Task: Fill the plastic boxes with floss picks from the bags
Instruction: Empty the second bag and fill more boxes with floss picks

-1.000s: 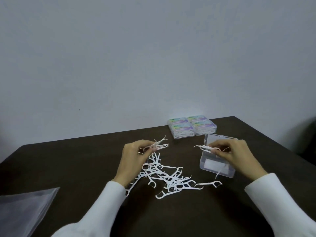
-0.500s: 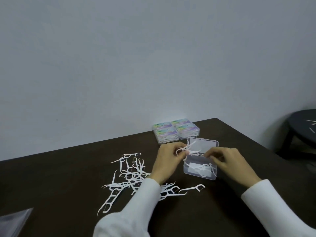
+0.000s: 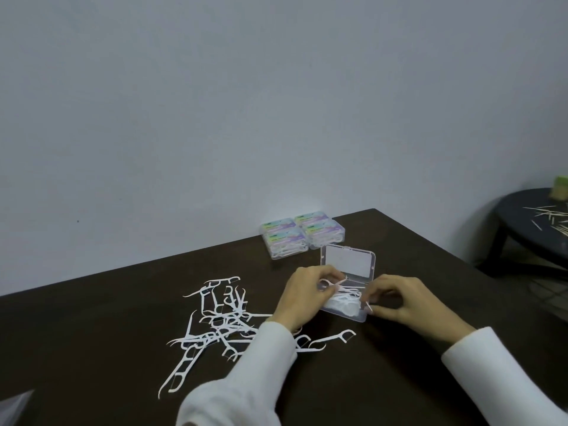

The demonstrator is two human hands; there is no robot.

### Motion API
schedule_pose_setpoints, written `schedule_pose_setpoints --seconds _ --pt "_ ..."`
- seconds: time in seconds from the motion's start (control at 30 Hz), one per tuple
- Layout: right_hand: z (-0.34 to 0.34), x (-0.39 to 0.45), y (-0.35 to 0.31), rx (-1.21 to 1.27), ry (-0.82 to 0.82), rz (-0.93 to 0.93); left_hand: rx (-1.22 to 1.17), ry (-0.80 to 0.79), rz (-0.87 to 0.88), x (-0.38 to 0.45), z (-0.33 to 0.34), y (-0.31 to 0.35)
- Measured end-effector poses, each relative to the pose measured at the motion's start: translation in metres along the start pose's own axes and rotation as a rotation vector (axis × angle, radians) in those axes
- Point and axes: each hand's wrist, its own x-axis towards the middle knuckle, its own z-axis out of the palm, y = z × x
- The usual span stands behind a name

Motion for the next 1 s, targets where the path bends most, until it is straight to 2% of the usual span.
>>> schedule_pose_setpoints --seconds 0.2,0.43,0.53,0.63,0.73,0.83,0.93,1.0 --pt "0.002 0.003 -0.009 0.071 0.214 0.010 -0.068 -0.032 -0.032 0.000 -0.004 -0.006" --pt "0.007 0.012 -0.020 0.066 0.355 0.028 -0.146 -0.083 -0.078 0.000 -0.014 -0.006" --pt "0.013 0.016 -0.017 -0.005 0.242 0.079 -0.274 -0.117 -0.171 -0.001 -0.024 -0.007" --pt "0.020 0.018 -0.020 -0.085 0.087 0.033 -0.381 -0.094 -0.189 -0.006 -0.035 -0.006" --pt "0.024 0.019 -0.023 -0.127 0.126 -0.006 -0.416 -0.016 -0.196 -0.014 -0.048 -0.009" --pt "0.023 0.019 -0.037 -0.113 0.123 -0.079 -0.393 -0.048 -0.223 -0.030 -0.064 -0.014" --pt "0.025 0.016 -0.056 -0.110 0.002 -0.125 -0.311 -0.078 -0.236 -0.056 -0.083 -0.023" --pt "0.027 0.015 -0.062 -0.183 -0.074 -0.155 -0.231 -0.040 -0.251 -0.076 -0.097 -0.033"
